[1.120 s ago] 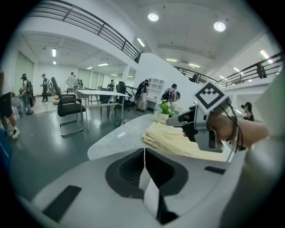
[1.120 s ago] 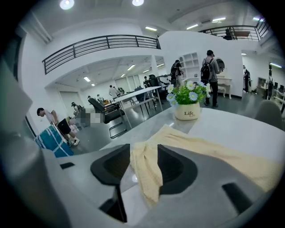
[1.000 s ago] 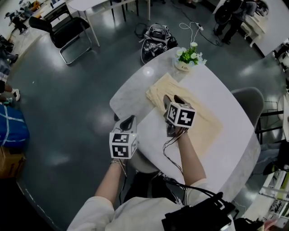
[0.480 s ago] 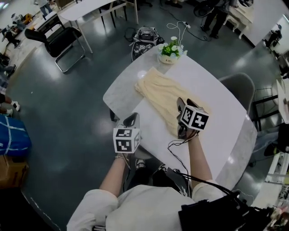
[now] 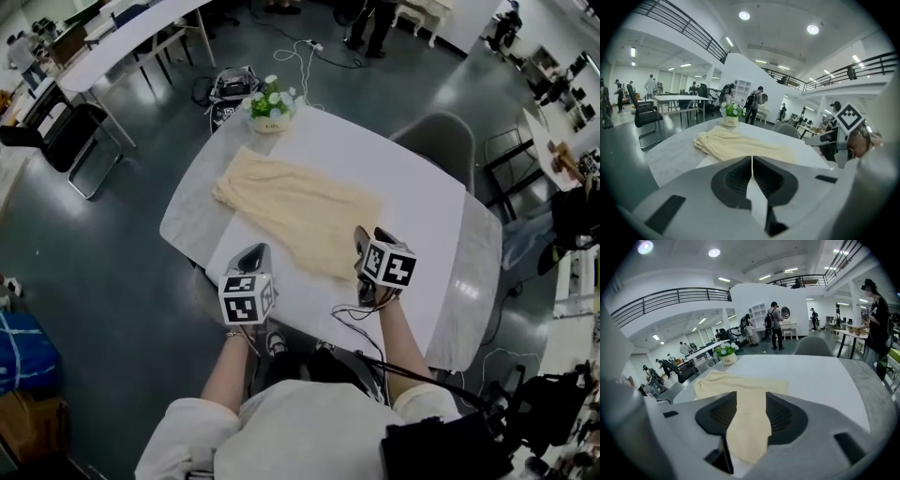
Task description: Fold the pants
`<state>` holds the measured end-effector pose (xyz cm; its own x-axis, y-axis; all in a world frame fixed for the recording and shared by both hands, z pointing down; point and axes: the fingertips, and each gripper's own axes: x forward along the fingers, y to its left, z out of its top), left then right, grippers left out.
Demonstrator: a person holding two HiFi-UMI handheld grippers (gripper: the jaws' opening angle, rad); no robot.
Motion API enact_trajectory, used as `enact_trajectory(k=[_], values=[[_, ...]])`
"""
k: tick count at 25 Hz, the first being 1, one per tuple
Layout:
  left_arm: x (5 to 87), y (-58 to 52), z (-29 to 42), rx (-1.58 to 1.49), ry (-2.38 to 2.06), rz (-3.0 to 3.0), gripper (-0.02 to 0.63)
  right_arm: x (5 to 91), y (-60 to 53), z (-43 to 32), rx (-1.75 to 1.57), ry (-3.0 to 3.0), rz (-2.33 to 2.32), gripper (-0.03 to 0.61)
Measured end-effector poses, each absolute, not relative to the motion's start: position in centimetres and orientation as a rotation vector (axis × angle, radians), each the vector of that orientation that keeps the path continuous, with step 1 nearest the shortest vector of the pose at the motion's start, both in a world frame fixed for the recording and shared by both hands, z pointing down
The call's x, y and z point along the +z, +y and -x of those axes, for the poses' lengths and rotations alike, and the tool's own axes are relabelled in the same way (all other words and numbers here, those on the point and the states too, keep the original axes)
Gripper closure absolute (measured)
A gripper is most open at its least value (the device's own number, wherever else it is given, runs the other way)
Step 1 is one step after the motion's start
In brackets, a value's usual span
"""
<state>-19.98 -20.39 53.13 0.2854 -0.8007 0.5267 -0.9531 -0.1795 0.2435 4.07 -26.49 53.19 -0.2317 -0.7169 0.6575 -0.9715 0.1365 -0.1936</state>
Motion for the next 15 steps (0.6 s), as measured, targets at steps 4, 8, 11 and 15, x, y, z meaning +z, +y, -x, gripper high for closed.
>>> enact_trajectory(k=[4,8,11,15], values=[[54.5,-20.9,16.9,0.427,-1.522,-2.049,0.6,55.4,-25.8,-7.4,0.905,-1.959,-1.649,0.391],[56.4,-21.1,15.5,0.462,-1.508,-2.039,0.6,57.8,-25.7,-8.9,0.951,-1.93,-1.651,0.391],[57.8,-21.3,15.1,0.482,-1.514,-2.022,0.6,59.6,-26.2,-9.4,0.978,-1.921,-1.634,0.391],[59.3,-21.1,15.0,0.503,-1.528,-1.995,0.6,61.8,-26.9,-9.3,1.005,-1.915,-1.6,0.391]])
